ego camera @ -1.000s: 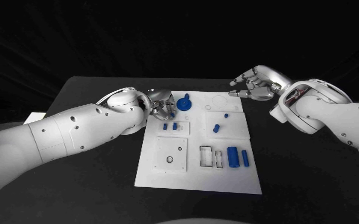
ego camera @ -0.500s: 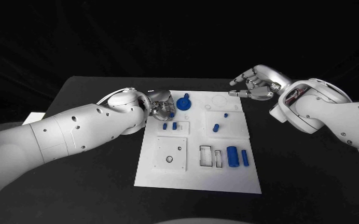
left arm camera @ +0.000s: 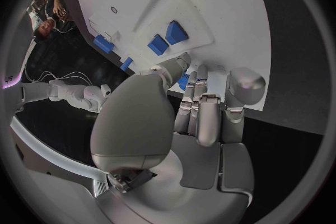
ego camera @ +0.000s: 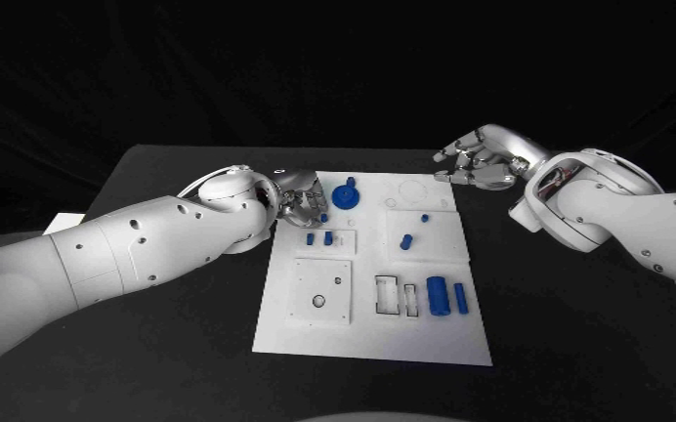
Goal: Assemble the parts on the task board
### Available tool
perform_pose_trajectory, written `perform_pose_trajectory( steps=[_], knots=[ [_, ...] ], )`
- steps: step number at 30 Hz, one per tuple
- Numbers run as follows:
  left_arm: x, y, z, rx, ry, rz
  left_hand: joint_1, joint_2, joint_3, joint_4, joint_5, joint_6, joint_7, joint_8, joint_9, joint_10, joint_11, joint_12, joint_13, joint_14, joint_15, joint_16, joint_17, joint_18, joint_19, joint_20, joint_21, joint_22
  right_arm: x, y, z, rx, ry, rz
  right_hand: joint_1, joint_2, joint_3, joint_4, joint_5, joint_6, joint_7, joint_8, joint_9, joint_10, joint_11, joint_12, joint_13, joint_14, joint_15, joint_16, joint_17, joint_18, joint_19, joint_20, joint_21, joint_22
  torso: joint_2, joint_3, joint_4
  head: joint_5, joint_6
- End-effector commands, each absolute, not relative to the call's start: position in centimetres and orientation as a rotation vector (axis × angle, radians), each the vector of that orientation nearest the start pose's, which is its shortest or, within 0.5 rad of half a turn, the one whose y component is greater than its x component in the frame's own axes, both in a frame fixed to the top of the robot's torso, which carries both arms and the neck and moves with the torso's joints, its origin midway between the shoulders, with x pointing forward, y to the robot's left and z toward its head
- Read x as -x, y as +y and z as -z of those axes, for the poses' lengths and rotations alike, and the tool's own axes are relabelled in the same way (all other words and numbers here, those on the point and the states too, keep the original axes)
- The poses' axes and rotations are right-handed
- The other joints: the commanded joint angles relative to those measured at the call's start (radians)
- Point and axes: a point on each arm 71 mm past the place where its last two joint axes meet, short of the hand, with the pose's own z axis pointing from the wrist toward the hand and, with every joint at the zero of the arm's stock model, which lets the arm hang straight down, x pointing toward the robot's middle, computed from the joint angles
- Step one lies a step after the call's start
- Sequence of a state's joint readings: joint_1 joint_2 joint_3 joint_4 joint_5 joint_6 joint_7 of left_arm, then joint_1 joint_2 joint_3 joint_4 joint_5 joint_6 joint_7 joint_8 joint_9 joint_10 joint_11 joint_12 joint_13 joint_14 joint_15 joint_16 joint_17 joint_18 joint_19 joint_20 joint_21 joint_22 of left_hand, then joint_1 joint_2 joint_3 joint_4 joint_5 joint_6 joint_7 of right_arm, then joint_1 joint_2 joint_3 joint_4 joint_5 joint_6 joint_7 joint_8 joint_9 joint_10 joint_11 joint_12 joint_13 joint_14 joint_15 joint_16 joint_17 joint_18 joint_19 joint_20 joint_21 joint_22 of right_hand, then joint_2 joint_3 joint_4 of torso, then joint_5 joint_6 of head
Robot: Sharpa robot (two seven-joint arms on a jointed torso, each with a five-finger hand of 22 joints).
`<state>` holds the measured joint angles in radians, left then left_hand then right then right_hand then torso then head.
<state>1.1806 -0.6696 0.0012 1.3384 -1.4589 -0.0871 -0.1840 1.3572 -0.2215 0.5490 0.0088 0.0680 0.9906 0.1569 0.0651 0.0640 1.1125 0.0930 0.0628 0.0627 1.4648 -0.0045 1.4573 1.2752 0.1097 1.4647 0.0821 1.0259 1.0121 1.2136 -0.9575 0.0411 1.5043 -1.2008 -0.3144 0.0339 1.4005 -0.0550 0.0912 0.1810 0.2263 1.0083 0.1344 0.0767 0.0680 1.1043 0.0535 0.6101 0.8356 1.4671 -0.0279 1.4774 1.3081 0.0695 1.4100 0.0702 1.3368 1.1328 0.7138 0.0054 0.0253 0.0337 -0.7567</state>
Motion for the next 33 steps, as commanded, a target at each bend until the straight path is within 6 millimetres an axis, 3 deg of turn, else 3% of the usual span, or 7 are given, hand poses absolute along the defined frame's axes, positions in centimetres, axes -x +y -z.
perform_pose_trajectory(
  steps=[1,4,8,12,19,24,33],
  knots=[
    [-51.9,18.1,20.9,-0.096,1.866,0.562,0.005,0.0,-0.008,-0.001,-0.001,-0.011,0.002,-0.003,0.0,-0.028,0.006,-0.001,0.0,0.048,0.009,-0.007,-0.004,0.004,0.019,0.008,-0.004,0.001,-49.7,-26.4,15.6,-0.005,1.713,-0.652,0.042,-0.017,0.04,-0.008,-0.007,0.009,0.006,-0.003,0.0,-0.074,0.006,-0.193,-0.157,0.06,0.005,-0.026,0.085,0.022,-0.011,0.006,-0.021,-0.033,0.0,0.0001,-0.0006,-0.004,0.005],
    [-52.2,19.6,20.5,0.055,1.829,0.647,0.012,0.012,-0.003,-0.001,0.002,0.005,0.007,0.005,0.003,-0.027,0.01,0.008,0.003,0.046,0.012,-0.008,-0.008,0.003,0.018,0.012,-0.002,0.004,-49.6,-26.5,16.3,0.07,1.763,-0.572,0.065,-0.058,0.083,-0.013,-0.029,0.037,0.005,0.001,0.002,-0.051,0.011,-0.347,-0.337,0.059,0.013,-0.041,0.067,0.024,-0.01,0.016,-0.032,-0.047,-0.001,0.0008,-0.001,-0.006,0.006],
    [-52.5,21.9,19.9,0.381,1.755,0.845,0.038,0.036,0.038,-0.011,0.032,0.059,0.01,0.029,0.01,0.051,0.002,0.059,0.017,0.047,0.007,-0.004,0.0,0.009,0.006,0.011,-0.022,-0.012,-49.2,-26.4,17.1,0.179,1.789,-0.477,0.088,-0.072,0.13,-0.029,-0.038,0.075,-0.003,0.006,0.004,-0.009,0.011,-0.41,-0.442,0.06,0.013,-0.047,0.06,0.024,-0.006,0.017,-0.036,-0.05,0.0,0.0015,-0.0004,-0.012,0.012],
    [-52.3,23.3,19.5,0.678,1.657,1.032,0.042,0.039,0.044,-0.019,0.042,0.083,0.003,0.043,0.012,0.1,-0.013,0.106,0.035,0.038,-0.003,-0.014,-0.024,0.011,-0.002,0.005,-0.022,-0.009,-48.8,-26.0,17.7,0.266,1.776,-0.42,0.088,-0.086,0.158,-0.037,-0.042,0.088,-0.005,0.002,0.003,0.015,0.012,-0.44,-0.502,0.06,0.014,-0.05,0.056,0.024,-0.004,0.018,-0.038,-0.052,0.001,-0.0008,0.0016,-0.03,0.017],
    [-50.9,23.6,18.8,1.17,1.439,1.4,0.006,0.058,0.024,-0.001,0.042,0.068,0.008,0.046,0.005,0.05,-0.008,0.148,0.051,-0.029,0.003,-0.099,-0.201,0.039,-0.071,0.008,-0.181,-0.152,-48.5,-24.9,18.5,0.337,1.732,-0.385,0.085,-0.093,0.22,-0.048,-0.09,0.094,-0.001,-0.011,0.0,0.043,0.016,-0.484,-0.598,0.062,0.016,-0.052,0.052,0.024,0.0,0.021,-0.041,-0.055,0.002,-0.0022,-0.002,-0.046,0.024],
    [-50.0,23.4,18.5,1.306,1.365,1.532,-0.033,0.068,-0.005,0.02,0.059,0.052,0.014,0.047,0.004,0.013,0.0,0.174,0.059,-0.091,0.011,-0.165,-0.331,0.062,-0.137,0.017,-0.323,-0.275,-48.4,-24.1,19.1,0.364,1.732,-0.389,0.08,-0.1,0.241,-0.053,-0.091,0.089,0.0,-0.013,-0.001,0.043,0.018,-0.5,-0.629,0.061,0.017,-0.054,0.049,0.024,0.0,0.022,-0.043,-0.058,0.002,-0.0043,-0.0018,-0.052,0.023],
    [-49.1,23.4,18.2,1.372,1.314,1.609,-0.049,0.077,-0.025,0.025,0.07,0.045,0.014,0.053,0.005,0.002,0.0,0.211,0.07,-0.109,0.011,-0.178,-0.362,0.07,-0.156,0.021,-0.366,-0.31,-48.3,-22.3,19.7,0.396,1.727,-0.425,0.073,-0.103,0.263,-0.057,-0.09,0.081,0.003,-0.014,-0.001,0.042,0.021,-0.512,-0.656,0.061,0.019,-0.055,0.047,0.025,0.0,0.023,-0.045,-0.06,0.002,-0.0044,-0.0003,-0.055,0.022]
  ],
)
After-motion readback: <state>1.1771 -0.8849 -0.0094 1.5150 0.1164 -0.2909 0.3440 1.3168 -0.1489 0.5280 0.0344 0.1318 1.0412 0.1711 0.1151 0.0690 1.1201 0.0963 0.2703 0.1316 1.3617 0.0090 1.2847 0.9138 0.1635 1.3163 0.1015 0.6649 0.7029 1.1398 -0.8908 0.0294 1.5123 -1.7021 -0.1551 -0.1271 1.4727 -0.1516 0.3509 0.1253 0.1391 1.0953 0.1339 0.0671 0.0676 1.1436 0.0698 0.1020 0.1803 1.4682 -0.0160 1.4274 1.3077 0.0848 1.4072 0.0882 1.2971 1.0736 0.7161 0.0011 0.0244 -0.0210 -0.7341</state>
